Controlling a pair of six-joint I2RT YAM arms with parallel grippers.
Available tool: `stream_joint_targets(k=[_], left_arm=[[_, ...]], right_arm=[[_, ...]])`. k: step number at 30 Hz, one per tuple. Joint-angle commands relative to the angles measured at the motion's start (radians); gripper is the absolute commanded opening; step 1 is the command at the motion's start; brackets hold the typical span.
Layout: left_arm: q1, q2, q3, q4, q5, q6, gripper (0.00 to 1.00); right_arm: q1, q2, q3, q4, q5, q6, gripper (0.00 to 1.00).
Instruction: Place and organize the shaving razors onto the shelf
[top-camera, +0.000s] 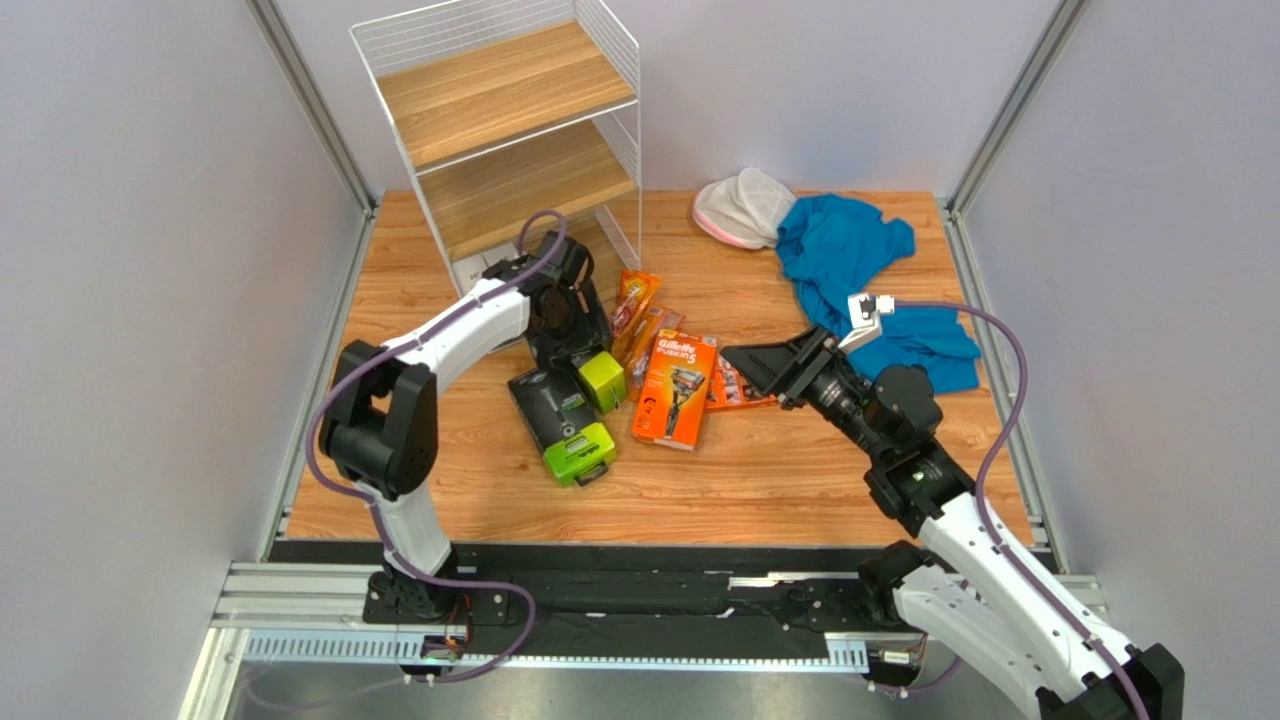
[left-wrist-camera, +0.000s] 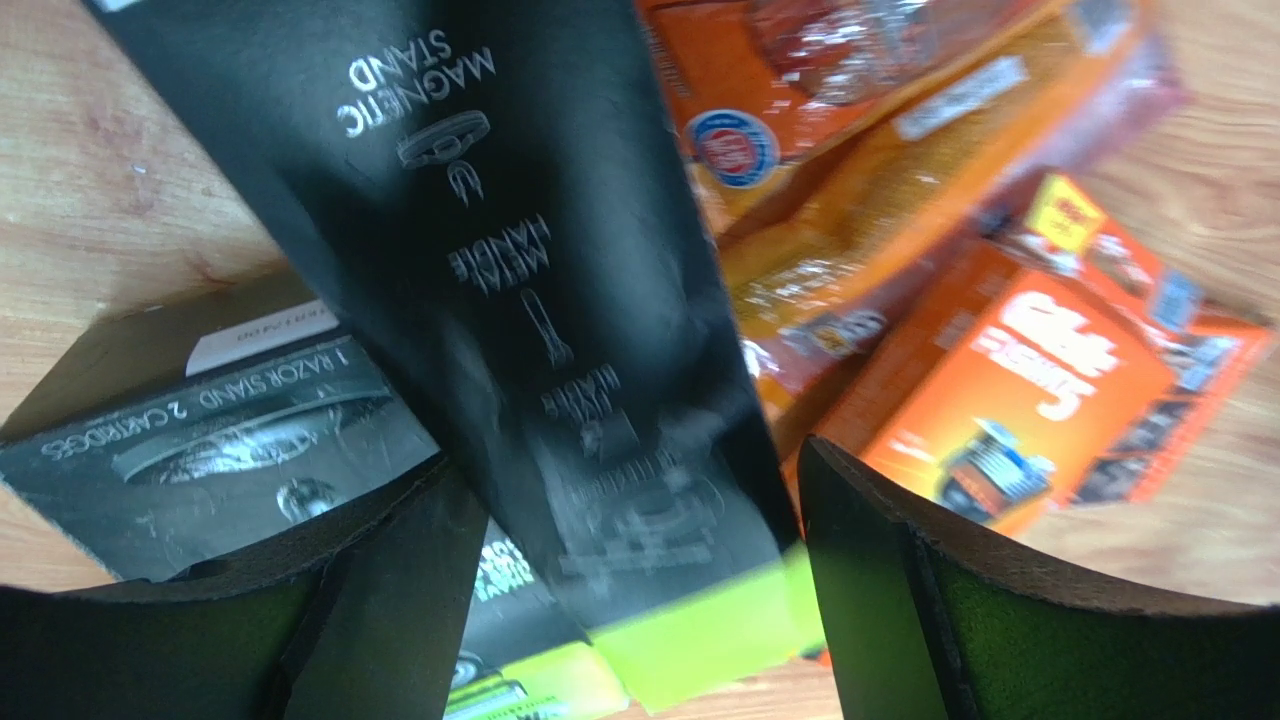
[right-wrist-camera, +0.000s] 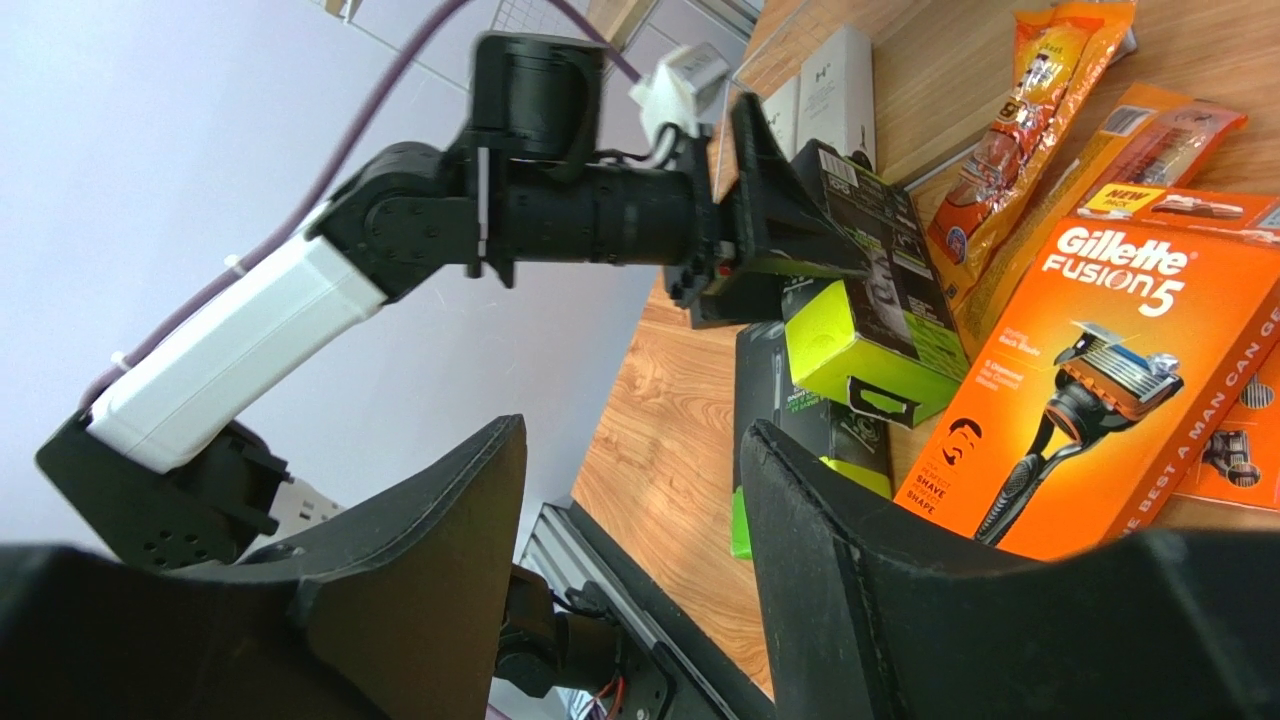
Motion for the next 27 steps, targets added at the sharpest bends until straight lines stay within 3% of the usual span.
stream_joint_targets(k=[1, 6, 9, 10, 13, 22, 27], left_arm=[[-0.003, 0.037, 0.025, -0.032, -0.027, -0.013, 0.82], [-0.003, 0.090, 0.028, -0.020, 0.000, -0.006, 0.74], [-0.005, 0.072, -0.009, 0.008, 0.006, -0.007, 0.58], [-0.005, 0.060, -0.021, 0.034, 0.006, -0.007, 0.38], [-0.006, 0.008, -0.063, 0.062, 0.035, -0.004, 0.00], [-0.063, -0.155, -0.090, 0.132, 0.124, -0.016, 0.00], [-0.129, -0.314, -0.081, 0.160, 0.088, -0.061, 0.00]], right_arm=[[0.002, -0.024, -0.010, 0.041, -0.003, -0.034, 0.59], [0.002, -0.018, -0.016, 0.042, -0.013, -0.035, 0.59], [0.002, -0.016, -0.019, 0.044, -0.012, -0.037, 0.59], [0.000, -0.018, -0.019, 0.042, -0.013, -0.035, 0.60], [0.002, -0.016, -0.017, 0.033, -0.013, -0.034, 0.60], [0.002, -0.041, -0.036, 0.015, -0.059, 0.034, 0.61], [0.002, -0.091, -0.091, 0.067, -0.050, 0.115, 0.75]])
